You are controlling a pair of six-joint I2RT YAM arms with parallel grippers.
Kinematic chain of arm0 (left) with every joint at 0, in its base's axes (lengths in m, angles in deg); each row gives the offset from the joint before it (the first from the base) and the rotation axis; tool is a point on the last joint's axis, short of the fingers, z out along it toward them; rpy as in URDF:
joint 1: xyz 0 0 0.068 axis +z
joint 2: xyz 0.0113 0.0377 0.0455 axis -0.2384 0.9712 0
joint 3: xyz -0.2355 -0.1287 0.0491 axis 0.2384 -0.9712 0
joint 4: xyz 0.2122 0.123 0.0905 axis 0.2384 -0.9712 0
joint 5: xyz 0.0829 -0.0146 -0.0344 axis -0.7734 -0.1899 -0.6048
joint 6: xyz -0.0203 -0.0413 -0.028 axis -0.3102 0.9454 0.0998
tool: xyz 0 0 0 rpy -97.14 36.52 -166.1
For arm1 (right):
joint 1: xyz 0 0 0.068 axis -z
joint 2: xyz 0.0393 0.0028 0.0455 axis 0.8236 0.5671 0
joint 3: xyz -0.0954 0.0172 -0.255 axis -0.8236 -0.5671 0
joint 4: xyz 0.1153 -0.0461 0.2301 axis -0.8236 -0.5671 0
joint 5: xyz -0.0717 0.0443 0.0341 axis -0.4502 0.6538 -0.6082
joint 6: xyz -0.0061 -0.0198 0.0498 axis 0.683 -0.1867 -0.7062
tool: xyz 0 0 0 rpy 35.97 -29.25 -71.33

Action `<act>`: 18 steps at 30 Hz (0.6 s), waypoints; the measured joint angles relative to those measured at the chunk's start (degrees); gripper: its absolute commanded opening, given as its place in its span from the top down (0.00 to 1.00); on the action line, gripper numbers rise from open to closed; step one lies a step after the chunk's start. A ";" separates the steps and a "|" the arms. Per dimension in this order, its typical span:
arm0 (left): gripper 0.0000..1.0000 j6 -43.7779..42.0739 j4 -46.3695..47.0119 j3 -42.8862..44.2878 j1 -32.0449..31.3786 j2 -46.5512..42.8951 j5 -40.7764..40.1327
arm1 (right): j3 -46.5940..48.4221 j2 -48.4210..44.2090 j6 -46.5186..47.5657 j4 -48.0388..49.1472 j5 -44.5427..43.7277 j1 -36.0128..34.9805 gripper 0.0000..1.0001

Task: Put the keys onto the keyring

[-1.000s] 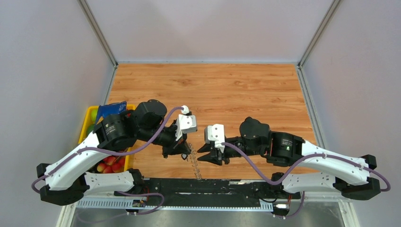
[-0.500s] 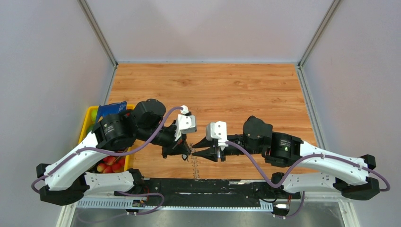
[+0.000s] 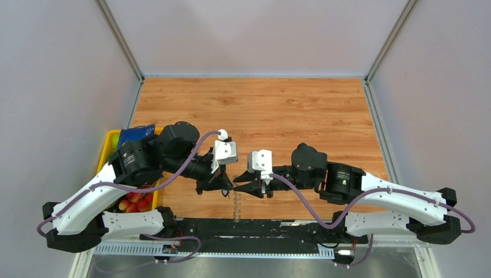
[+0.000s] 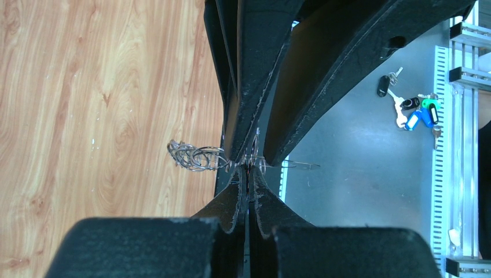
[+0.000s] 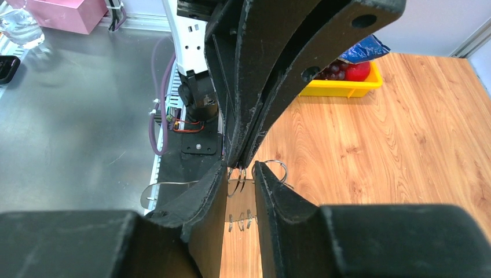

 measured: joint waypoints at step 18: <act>1.00 -0.15 0.04 -0.02 -0.26 -1.11 -0.02 | 0.00 0.70 -0.07 0.87 0.42 0.00 0.84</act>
